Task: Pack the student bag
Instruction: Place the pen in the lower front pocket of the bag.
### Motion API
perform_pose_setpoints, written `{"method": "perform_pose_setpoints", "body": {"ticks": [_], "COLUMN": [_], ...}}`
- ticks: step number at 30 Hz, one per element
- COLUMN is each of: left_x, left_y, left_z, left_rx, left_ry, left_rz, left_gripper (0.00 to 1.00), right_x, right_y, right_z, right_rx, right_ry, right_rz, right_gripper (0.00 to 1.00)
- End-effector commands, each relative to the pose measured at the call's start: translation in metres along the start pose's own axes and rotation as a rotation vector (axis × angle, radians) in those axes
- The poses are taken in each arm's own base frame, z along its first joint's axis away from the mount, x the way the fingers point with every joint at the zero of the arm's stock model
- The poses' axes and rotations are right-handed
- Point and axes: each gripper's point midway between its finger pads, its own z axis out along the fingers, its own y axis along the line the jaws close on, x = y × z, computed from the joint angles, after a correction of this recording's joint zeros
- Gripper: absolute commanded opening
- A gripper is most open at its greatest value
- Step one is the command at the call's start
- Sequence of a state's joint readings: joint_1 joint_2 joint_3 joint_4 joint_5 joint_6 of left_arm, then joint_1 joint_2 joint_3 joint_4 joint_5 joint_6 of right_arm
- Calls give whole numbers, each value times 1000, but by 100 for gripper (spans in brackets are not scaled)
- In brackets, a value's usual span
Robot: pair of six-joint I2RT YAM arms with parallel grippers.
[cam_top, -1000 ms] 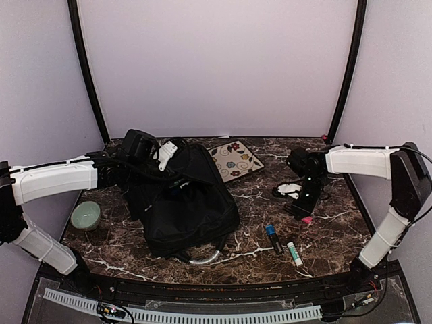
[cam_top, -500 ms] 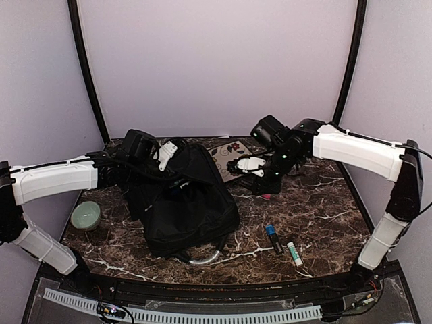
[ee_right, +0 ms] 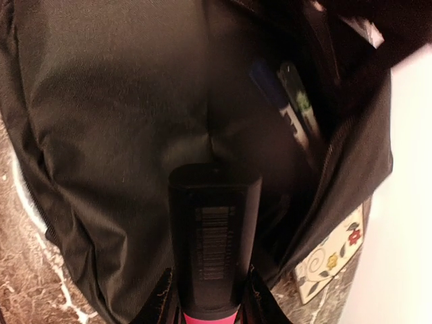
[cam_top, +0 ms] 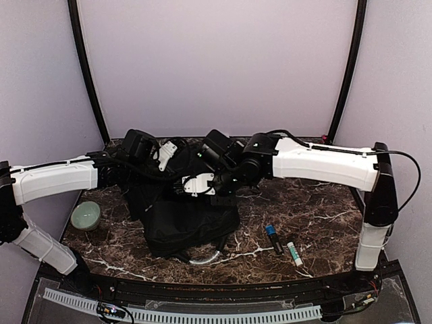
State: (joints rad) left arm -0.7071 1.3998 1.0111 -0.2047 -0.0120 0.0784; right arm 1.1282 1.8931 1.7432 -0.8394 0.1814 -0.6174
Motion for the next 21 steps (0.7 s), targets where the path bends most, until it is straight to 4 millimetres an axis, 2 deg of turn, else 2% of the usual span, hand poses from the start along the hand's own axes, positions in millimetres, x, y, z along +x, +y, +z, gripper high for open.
{"method": "perform_pose_setpoints", "body": {"ticks": [1, 4, 9, 12, 21], "left_x": [-56, -56, -57, -58, -62], "left_y": [-4, -5, -6, -6, -2], "left_z": [-23, -22, -23, -26, -31], "left_rx": [33, 34, 46, 42, 24], "left_ry": [-182, -183, -185, -193, -209], "left_rz": [-17, -17, -20, -19, -18], "left_gripper": [0, 0, 0, 0, 0], "right_x": [-34, -48, -55, -52, -36], "right_y": [-19, -19, -15, -15, -39], "right_z": [7, 18, 50, 65, 101], "right_rx": [148, 174, 244, 299, 545], "right_ry": [-36, -45, -12, 15, 139], "right_rz": [-62, -87, -161, -204, -342], "right_gripper": [20, 20, 20, 19, 18]}}
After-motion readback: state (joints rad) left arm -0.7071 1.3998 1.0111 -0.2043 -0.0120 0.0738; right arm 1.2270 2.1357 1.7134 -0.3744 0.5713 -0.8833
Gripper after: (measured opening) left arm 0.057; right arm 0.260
